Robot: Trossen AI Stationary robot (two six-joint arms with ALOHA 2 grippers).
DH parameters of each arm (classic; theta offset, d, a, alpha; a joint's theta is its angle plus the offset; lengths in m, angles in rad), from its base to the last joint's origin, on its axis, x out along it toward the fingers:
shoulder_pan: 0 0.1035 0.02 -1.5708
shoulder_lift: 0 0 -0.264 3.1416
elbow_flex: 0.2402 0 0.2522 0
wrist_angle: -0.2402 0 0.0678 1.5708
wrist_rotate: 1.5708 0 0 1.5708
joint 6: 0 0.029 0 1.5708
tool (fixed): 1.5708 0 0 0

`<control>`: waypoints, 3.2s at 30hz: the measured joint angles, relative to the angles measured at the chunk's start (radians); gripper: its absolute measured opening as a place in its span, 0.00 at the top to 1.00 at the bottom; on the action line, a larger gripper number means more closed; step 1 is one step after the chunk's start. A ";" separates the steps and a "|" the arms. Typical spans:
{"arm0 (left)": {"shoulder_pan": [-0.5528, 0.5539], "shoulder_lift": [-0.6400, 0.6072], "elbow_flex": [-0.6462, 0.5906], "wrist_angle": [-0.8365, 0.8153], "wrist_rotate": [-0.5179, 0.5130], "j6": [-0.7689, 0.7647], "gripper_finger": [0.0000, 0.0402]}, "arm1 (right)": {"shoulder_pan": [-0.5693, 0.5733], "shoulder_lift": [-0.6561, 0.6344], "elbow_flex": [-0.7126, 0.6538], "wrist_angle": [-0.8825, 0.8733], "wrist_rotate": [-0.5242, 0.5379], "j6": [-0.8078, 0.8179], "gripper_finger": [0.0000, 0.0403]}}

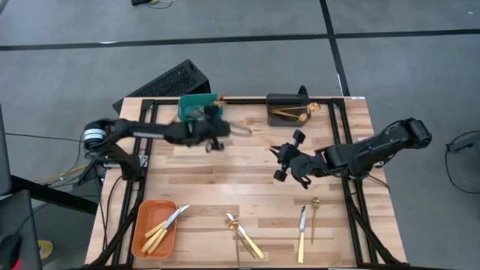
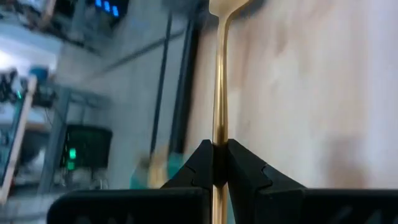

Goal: Sort silverware by color (type)
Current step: Put the gold fork into the green bin

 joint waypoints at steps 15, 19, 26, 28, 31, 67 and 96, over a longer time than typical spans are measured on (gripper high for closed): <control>0.472 -0.006 -0.011 -0.072 0.413 0.007 0.96 | -0.003 0.014 -0.018 0.011 0.003 -0.005 0.83; 0.504 -0.004 -0.011 -0.078 0.413 -0.046 0.93 | -0.003 0.015 -0.018 0.004 -0.002 -0.006 0.83; 0.508 -0.004 -0.011 -0.109 0.414 -0.104 0.77 | -0.003 0.016 -0.017 0.025 0.017 -0.007 0.83; 0.508 -0.004 -0.011 -0.113 0.414 -0.124 0.72 | -0.003 0.016 -0.017 0.025 0.017 -0.009 0.83; 0.503 -0.004 -0.011 -0.127 0.415 -0.190 0.67 | -0.003 0.016 -0.017 0.020 -0.007 -0.031 0.83; -0.450 -0.004 -0.147 0.153 0.436 -0.374 0.71 | 0.268 0.457 0.116 0.152 -0.348 0.478 0.76; -0.386 0.053 -0.147 0.315 0.283 -0.431 0.71 | 0.560 0.393 0.075 -0.778 -0.668 1.827 0.73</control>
